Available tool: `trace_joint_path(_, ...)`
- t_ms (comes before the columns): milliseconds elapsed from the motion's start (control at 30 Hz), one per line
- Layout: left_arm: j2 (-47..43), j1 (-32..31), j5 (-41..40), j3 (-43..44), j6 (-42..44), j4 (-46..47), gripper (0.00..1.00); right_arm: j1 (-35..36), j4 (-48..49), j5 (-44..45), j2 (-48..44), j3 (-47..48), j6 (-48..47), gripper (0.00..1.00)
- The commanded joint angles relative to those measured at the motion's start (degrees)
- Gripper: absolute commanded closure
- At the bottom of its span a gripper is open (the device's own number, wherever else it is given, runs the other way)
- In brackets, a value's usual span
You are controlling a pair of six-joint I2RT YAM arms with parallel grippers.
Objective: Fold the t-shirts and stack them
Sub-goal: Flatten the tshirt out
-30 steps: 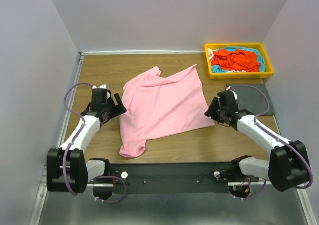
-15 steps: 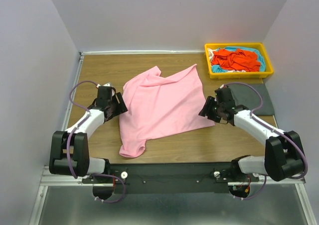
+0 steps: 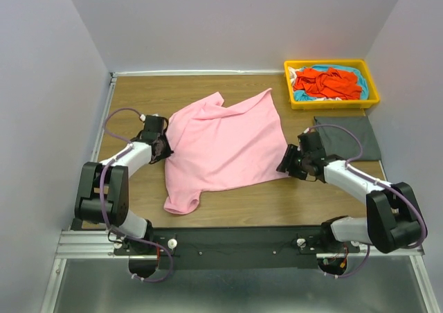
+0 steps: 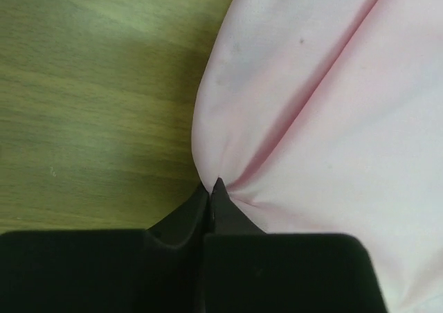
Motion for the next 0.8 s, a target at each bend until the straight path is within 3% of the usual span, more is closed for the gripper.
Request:
trace_joint_path(0,2.2,-1.7,-7.5,6.7,2.5,-3.5,1.0,-0.1,-0.1,1.6,-1.7,-2.7,0.1,0.38)
trace_joint_path(33,2.5,-3.0,-10.4,8.7,2.8,-5.3,1.0,-0.2,-0.2,1.9,-2.2,-2.9,0.0,0.38)
trace_joint_path(67,2.9,-8.3,-19.4,13.7,2.9,-10.4,1.0,-0.2,-0.2,2.1,-2.5,-3.3,-0.2,0.38)
trace_joint_path(200,5.5,-22.3,-43.1,26.1,1.6,-24.2,1.0,-0.3,-0.5,2.8,-4.7,-4.3,-0.9,0.38)
trace_joint_path(233,6.1,-22.6,-44.7,28.3,0.0,-26.2,0.84,-0.3,-0.6,3.2,-5.2,-4.5,-0.8,0.37)
trace_joint_path(300,7.7,-21.6,-47.0,28.1,-0.8,-29.1,0.68,-0.3,-1.0,3.5,-5.6,-5.1,-0.6,0.37)
trace_joint_path(333,8.1,-21.3,-48.4,27.6,-2.0,-29.6,0.5,-0.4,-1.2,3.0,-5.7,-5.2,-0.4,0.37)
trace_joint_path(467,11.6,-19.4,-54.2,26.9,-5.4,-34.8,0.26,-0.3,-1.9,2.8,-6.2,-5.2,0.3,0.37)
trace_joint_path(567,11.8,-19.3,-51.5,27.1,-4.4,-33.6,0.17,-0.3,-2.0,2.5,-6.1,-4.9,-0.1,0.37)
trace_joint_path(667,7.2,-18.0,-40.8,24.2,-1.1,-22.8,0.17,-0.3,-2.3,1.8,-5.4,-4.3,-0.6,0.37)
trace_joint_path(767,2.3,-14.9,-24.0,20.1,0.3,-15.3,0.18,-0.3,-2.4,1.0,-5.4,-3.9,-1.1,0.37)
